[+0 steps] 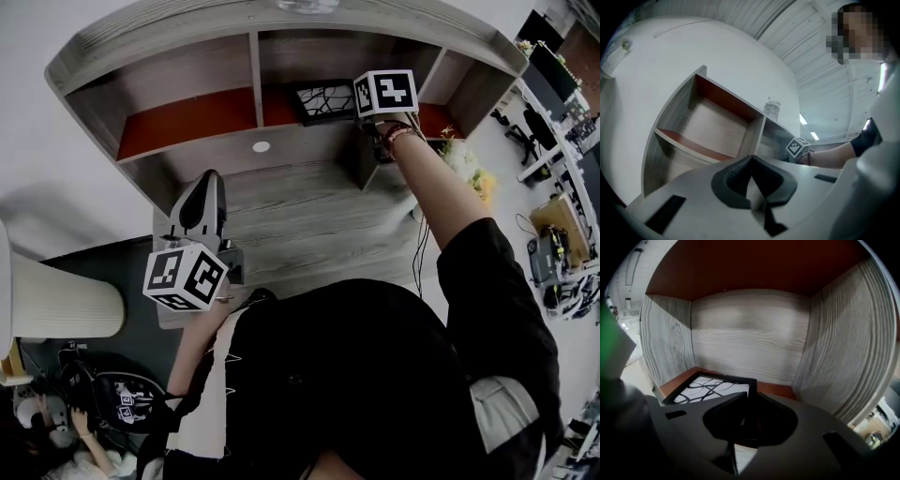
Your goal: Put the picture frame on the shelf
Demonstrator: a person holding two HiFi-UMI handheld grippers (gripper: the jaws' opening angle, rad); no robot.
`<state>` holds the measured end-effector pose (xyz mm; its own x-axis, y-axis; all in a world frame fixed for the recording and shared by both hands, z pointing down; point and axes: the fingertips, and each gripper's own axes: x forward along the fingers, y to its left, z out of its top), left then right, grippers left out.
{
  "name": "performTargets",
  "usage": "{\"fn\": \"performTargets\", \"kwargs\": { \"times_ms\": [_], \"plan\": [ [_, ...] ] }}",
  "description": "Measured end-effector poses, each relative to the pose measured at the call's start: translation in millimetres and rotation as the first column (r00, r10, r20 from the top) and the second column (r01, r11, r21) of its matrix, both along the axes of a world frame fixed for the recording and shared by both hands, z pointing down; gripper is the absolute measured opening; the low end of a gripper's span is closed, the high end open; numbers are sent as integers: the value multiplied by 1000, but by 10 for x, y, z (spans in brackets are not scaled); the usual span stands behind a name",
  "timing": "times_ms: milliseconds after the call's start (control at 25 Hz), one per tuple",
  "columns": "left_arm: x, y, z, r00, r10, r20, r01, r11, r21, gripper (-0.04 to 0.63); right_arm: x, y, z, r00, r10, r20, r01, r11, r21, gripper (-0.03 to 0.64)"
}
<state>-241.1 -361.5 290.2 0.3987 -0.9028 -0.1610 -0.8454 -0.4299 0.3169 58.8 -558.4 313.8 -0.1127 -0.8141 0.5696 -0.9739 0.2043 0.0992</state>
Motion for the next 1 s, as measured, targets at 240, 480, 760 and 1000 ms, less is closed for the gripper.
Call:
{"fn": "performTargets", "kwargs": {
  "times_ms": [240,480,760,1000],
  "plan": [
    [-43,29,2,1000,6,7,-6,1000,2,9,14,23,5,1000,22,-21,-22,1000,-3,71],
    [-156,108,-13,999,8,33,-8,1000,6,9,30,29,1,998,61,12,-61,998,16,80],
    [-242,218,7,998,-6,58,6,1000,-3,9,158,67,-6,956,89,280,-100,995,25,146],
    [-74,246,-68,997,18,78,-18,1000,1,9,48,441,-455,898,-50,437,-43,979,200,107]
  ]
}}
